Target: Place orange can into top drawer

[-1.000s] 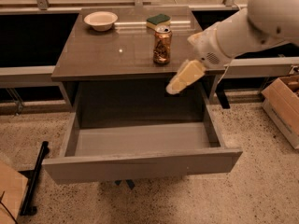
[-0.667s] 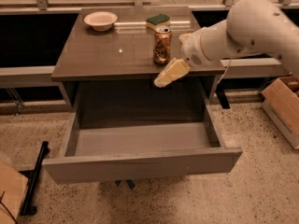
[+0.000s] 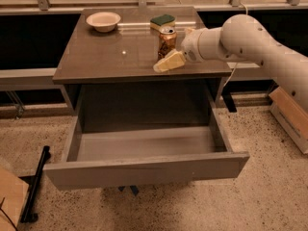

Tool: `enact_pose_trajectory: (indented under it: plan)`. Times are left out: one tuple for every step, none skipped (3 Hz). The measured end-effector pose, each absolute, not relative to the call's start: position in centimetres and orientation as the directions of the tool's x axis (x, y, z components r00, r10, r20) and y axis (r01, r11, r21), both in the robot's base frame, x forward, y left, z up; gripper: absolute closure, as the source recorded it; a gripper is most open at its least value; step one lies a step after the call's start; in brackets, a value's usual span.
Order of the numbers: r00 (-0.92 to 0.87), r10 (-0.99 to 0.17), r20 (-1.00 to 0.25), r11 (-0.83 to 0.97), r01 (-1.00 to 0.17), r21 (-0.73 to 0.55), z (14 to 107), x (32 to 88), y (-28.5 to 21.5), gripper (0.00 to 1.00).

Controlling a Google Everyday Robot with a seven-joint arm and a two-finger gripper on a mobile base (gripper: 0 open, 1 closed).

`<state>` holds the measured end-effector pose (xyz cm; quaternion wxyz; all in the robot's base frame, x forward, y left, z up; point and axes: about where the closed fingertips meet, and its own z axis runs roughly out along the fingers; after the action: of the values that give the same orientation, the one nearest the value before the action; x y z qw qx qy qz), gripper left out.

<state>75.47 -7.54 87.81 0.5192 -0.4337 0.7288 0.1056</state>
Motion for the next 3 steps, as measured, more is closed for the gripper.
enact_pose_trajectory:
  plan:
    - [-0.068, -0.455, -0.888, 0.628, -0.731, -0.266, 88.0, 78.8, -6.9, 0.18]
    - [-0.067, -0.440, -0.896, 0.624, -0.740, -0.251, 87.8, 80.2, -6.1, 0.41]
    - [-0.089, -0.460, -0.883, 0.621, -0.743, -0.249, 88.0, 79.2, -6.9, 0.65]
